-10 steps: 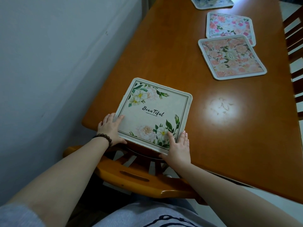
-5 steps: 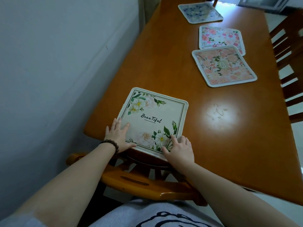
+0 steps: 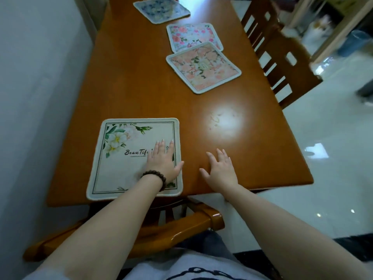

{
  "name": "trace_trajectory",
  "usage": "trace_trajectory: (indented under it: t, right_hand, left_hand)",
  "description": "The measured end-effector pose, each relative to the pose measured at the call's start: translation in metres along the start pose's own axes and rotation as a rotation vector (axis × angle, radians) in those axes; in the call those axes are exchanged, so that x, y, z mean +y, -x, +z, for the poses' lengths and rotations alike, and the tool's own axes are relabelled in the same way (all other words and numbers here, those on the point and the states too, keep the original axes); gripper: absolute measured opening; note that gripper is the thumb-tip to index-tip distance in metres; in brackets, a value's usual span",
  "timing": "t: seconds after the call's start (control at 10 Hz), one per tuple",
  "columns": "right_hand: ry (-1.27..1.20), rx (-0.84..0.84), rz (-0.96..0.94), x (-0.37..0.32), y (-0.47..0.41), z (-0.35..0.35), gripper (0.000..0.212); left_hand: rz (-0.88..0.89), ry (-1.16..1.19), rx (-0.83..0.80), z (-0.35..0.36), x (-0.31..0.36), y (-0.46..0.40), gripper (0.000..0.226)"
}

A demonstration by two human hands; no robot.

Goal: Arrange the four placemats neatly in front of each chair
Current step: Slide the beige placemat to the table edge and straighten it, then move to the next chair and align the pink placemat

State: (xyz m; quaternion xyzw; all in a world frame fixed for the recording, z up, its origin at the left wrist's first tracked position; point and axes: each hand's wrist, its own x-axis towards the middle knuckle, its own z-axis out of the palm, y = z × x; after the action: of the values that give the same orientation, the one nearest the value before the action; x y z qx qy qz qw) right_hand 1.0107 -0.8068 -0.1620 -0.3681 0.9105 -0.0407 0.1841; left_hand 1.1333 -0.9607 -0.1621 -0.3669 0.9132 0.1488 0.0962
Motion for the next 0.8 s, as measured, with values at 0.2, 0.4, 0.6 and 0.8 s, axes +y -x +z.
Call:
trace_trajectory:
  t: [0.2, 0.4, 0.6, 0.8]
  right_hand:
    - [-0.061, 0.083, 0.144, 0.053, 0.0, -0.029, 0.067]
    - [-0.089, 0.164, 0.195, 0.107, 0.001, -0.06, 0.064]
    - [-0.084, 0.173, 0.175, 0.167, -0.016, -0.081, 0.061]
    - [-0.102, 0.156, 0.06, 0.231, -0.062, -0.088, 0.062]
  left_hand:
    - [0.105, -0.019, -0.01, -0.001, 0.056, -0.016, 0.079]
    - [0.182, -0.016, -0.021, -0.012, 0.113, -0.029, 0.078]
    - [0.195, -0.028, -0.021, -0.015, 0.175, -0.04, 0.077]
    - [0.06, -0.056, -0.003, 0.0, 0.249, -0.063, 0.076]
